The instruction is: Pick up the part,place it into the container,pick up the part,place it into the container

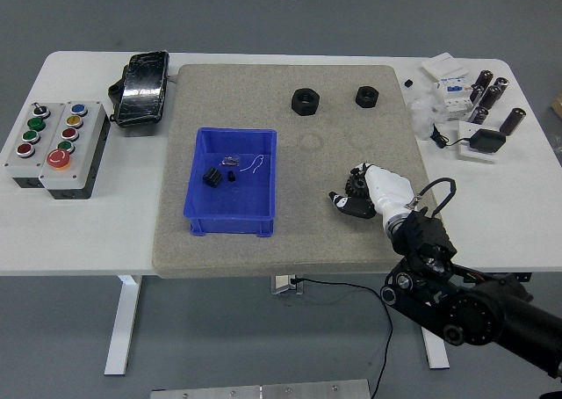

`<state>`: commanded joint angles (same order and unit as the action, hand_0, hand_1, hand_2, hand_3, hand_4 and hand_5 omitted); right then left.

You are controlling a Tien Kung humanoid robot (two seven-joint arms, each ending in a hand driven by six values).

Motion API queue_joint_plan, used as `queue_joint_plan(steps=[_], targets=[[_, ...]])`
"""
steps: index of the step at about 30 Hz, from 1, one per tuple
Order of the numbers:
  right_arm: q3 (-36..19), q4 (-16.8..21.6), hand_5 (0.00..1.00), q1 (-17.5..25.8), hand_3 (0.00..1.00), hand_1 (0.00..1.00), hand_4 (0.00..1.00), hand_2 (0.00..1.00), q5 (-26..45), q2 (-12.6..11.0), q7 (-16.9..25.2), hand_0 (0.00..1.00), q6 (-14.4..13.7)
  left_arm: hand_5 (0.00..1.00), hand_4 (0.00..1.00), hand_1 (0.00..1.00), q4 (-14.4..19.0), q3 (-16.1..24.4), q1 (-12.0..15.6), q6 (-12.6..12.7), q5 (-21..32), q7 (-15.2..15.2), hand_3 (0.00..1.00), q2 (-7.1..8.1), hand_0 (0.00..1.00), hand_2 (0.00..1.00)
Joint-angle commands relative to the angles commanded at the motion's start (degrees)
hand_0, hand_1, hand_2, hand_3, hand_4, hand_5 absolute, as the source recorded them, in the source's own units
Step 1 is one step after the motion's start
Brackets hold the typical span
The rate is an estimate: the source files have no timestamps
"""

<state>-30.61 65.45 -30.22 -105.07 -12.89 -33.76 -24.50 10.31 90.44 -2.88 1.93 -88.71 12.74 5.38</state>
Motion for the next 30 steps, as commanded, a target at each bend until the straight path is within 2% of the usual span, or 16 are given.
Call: queue_joint_plan(steps=[5, 6, 11, 12, 17, 18, 23, 24, 29, 30], targets=[[0.6, -0.2, 0.204, 0.1, 0.659, 0.644, 0.265, 0.615, -0.2, -0.1, -0.1, 0.621, -0.2, 0.472, 0.688, 0.550, 0.0, 0.0, 0.0, 0.0, 0.0, -0.1, 0.620, 0.01, 0.628, 0.534], [0.6, -0.2, 0.134, 0.1, 0.643, 0.617, 0.151, 0.576, -0.3, -0.1, -0.2, 0.560, -0.2, 0.478, 0.689, 0.550, 0.0, 0.0, 0.0, 0.0, 0.0, -0.1, 0.621, 0.01, 0.628, 0.534], [0.9, -0.3, 0.134, 0.1, 0.643, 0.617, 0.151, 0.576, -0.9, -0.1, -0.6, 0.560, -0.2, 0.478, 0.689, 0.550, 0.0, 0.1, 0.0, 0.0, -0.1, -0.1, 0.621, 0.03, 0.628, 0.534], [1.0, -0.3, 0.080, 0.1, 0.627, 0.601, 0.090, 0.552, -1.1, -0.1, -0.7, 0.540, -0.3, 0.490, 0.690, 0.550, 0.0, 0.1, 0.0, 0.0, -0.1, -0.1, 0.622, 0.03, 0.628, 0.535], [0.7, 0.8, 0.080, 0.2, 0.627, 0.601, 0.090, 0.552, -1.6, -0.4, -0.4, 0.540, -1.6, 0.490, 0.690, 0.550, 0.0, 0.0, 0.0, 0.0, 0.0, -0.2, 0.622, 0.00, 0.628, 0.535], [0.5, 1.2, 0.045, 0.2, 0.605, 0.586, 0.103, 0.534, -1.5, -0.4, -0.2, 0.506, -2.1, 0.489, 0.688, 0.550, 0.0, 0.0, 0.0, 0.0, 0.0, -0.2, 0.622, 0.00, 0.628, 0.535], [-0.2, 6.1, 0.045, -0.5, 0.605, 0.586, 0.103, 0.534, -0.6, -0.1, 2.1, 0.506, -6.4, 0.489, 0.688, 0.550, 0.0, 0.2, 0.1, 0.0, -0.2, 0.0, 0.622, -0.02, 0.628, 0.535], [-0.2, 7.3, 0.015, -0.7, 0.591, 0.578, 0.132, 0.527, -0.3, 0.1, 2.7, 0.496, -7.3, 0.497, 0.689, 0.550, 0.0, 0.3, 0.1, 0.0, -0.3, 0.0, 0.623, -0.02, 0.628, 0.535], [1.1, 12.7, 0.015, -1.7, 0.591, 0.578, 0.132, 0.527, 0.7, 1.5, 5.0, 0.496, -10.1, 0.497, 0.689, 0.550, 0.0, 0.8, 0.1, 0.0, -0.7, 0.1, 0.623, -0.07, 0.628, 0.535], [1.6, 13.7, 0.017, -1.9, 0.592, 0.583, 0.127, 0.529, 1.0, 1.9, 5.5, 0.522, -10.6, 0.507, 0.691, 0.550, 0.0, 0.9, 0.1, 0.0, -0.8, 0.1, 0.624, -0.08, 0.628, 0.536]])
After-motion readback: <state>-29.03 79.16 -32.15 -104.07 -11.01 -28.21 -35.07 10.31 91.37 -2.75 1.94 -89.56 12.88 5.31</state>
